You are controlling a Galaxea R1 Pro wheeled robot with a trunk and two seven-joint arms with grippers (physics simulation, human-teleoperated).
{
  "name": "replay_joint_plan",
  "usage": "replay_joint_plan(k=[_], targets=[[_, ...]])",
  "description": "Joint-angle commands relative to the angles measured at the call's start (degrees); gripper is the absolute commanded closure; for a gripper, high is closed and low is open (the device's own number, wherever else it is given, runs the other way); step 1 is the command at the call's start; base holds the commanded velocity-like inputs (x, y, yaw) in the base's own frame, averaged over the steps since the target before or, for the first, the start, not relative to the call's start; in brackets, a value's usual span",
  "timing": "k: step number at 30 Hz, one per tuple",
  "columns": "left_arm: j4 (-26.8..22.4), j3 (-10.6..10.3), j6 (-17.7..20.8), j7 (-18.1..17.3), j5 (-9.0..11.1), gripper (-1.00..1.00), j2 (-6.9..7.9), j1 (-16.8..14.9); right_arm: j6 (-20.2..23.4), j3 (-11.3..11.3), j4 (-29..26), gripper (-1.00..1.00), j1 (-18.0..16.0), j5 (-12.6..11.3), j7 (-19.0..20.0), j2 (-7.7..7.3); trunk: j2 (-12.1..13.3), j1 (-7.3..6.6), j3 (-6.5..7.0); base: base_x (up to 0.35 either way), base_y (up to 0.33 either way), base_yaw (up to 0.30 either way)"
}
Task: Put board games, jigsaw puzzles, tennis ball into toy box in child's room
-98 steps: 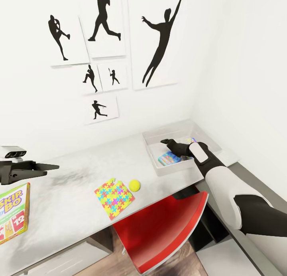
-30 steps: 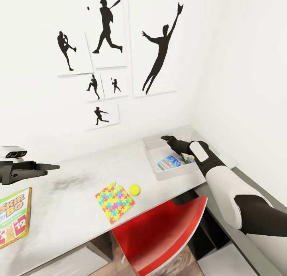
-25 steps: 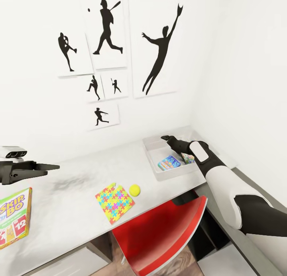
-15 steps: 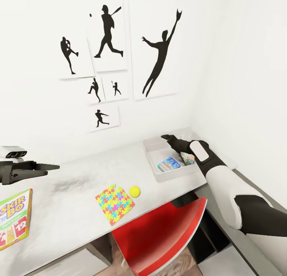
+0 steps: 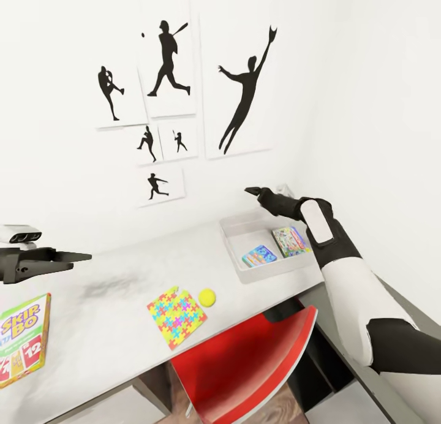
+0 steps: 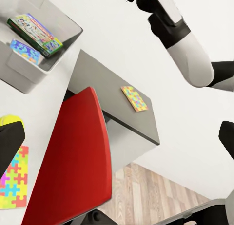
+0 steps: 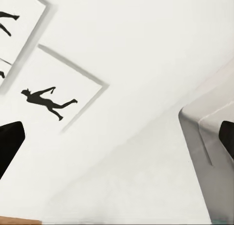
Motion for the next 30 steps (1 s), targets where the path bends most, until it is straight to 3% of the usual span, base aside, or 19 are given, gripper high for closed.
replay_joint_plan(k=[1,6,13,18,22,30], targets=[[0.03,-0.03,0.61,-0.21,-0.04,-1.00,0.03,-0.05,1.81,-0.18,-1.46,-1.00,0.55,0.27,0.19,-0.02,-0.11,0.04,-0.02,0.000,0.000,0.000],[0.19,-0.03,0.61,-0.21,-0.16,-1.00,0.03,-0.05,5.28,-0.64,-3.56,-1.00,2.09,0.15,0.14,-0.49,-0.11,0.04,0.45,0.000,0.000,0.000],[0.33,-0.09,0.61,-0.21,-0.27,-1.00,0.03,-0.05,9.37,-1.11,-4.29,-1.00,4.23,-0.40,0.31,-4.27,-0.11,0.04,0.83,0.000,0.000,0.000],[0.34,-0.11,0.61,-0.21,-0.28,-1.00,0.06,-0.05,13.87,-1.57,-5.15,-1.00,5.28,-0.49,0.52,-5.98,-0.11,0.04,0.87,0.000,0.000,0.000],[0.41,-0.17,0.61,-0.21,-0.36,-1.00,0.04,-0.05,17.30,-2.81,-9.89,-1.00,8.62,-0.55,0.68,-7.16,-0.11,0.04,0.88,0.000,0.000,0.000],[0.43,-0.18,0.61,-0.21,-0.77,-1.00,0.03,-0.05,18.31,-5.88,-22.12,-1.00,15.73,-0.79,0.78,-9.67,-0.11,0.04,0.55,0.000,0.000,0.000]])
